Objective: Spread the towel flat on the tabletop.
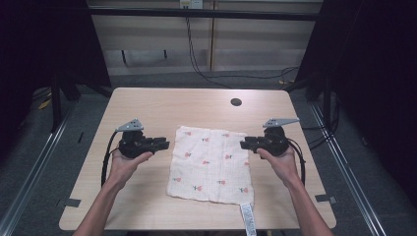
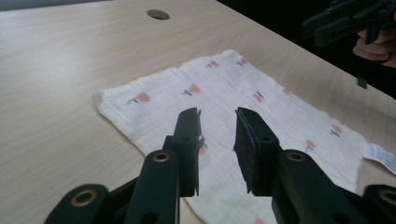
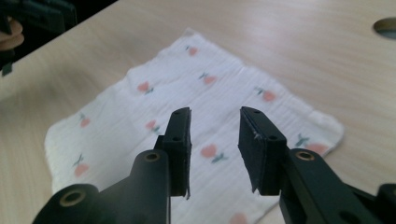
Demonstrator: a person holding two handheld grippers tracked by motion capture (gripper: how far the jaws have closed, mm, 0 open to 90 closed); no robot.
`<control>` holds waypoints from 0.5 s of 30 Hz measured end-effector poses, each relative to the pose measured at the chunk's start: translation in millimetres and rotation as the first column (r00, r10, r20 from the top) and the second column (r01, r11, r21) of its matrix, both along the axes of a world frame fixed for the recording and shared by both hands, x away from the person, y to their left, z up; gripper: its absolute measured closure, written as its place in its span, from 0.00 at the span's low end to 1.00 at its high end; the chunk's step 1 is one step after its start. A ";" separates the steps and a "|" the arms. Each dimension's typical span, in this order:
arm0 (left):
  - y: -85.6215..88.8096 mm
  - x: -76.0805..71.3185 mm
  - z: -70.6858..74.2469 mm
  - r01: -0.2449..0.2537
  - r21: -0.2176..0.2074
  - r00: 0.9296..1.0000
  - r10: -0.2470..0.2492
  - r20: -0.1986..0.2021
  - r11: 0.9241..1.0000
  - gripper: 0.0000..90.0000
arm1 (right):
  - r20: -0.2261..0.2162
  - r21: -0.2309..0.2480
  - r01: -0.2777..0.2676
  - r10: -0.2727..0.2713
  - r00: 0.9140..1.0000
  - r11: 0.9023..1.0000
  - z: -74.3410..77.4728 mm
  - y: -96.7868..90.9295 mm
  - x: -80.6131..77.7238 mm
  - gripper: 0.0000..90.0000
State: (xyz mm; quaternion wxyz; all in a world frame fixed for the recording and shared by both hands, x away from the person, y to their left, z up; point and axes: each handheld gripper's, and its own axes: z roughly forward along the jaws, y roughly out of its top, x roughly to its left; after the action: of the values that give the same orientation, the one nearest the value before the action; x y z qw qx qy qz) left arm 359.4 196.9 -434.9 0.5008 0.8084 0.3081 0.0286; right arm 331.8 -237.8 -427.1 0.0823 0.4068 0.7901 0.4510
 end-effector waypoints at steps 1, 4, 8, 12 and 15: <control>-1.7 -2.5 -0.1 0.020 0.037 1.000 -0.021 0.005 0.999 0.80 | -0.019 -0.022 -0.018 0.017 1.000 1.000 -4.5 2.6 -6.4 0.75; -3.6 -16.0 0.7 0.065 0.059 0.998 -0.066 0.020 0.996 0.80 | -0.028 -0.029 -0.030 0.029 0.999 0.999 -8.4 5.0 -15.1 0.75; 3.7 -35.8 -4.4 0.090 0.090 0.996 -0.092 0.014 0.992 0.80 | -0.055 -0.067 -0.070 0.066 0.996 0.995 -19.1 10.2 -41.5 0.76; 7.8 -44.6 -11.9 0.127 0.110 0.992 -0.124 -0.032 0.986 0.80 | -0.058 -0.054 -0.083 0.079 0.995 0.995 -23.5 10.6 -55.1 0.78; 7.9 -55.5 -20.6 0.166 0.150 0.986 -0.158 -0.060 0.975 0.77 | -0.079 -0.070 -0.096 0.090 0.993 0.993 -28.6 13.0 -67.5 0.79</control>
State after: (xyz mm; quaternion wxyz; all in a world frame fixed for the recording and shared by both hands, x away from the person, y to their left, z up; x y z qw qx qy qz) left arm 304.0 204.8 -455.6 0.4300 0.8675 0.2499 -0.0080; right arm 264.3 -224.8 -455.7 0.0462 0.3829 0.8269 0.4092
